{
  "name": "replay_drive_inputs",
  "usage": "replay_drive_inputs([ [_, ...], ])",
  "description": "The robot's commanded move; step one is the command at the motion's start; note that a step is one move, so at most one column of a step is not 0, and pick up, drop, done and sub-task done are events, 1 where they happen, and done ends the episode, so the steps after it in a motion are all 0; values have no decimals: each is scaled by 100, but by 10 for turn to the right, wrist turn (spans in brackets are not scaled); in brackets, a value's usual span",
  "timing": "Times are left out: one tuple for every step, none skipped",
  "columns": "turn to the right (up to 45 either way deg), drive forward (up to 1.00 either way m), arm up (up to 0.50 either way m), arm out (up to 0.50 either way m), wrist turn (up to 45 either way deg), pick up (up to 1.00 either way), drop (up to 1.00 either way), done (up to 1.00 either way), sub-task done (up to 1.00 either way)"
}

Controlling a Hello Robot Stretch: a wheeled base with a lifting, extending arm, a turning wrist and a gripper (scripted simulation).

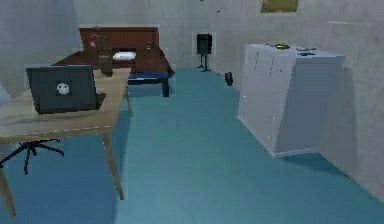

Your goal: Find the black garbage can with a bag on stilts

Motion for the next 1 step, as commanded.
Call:
replay_drive_inputs([
  [0,100,0,0,0,0,0,0,0],
])
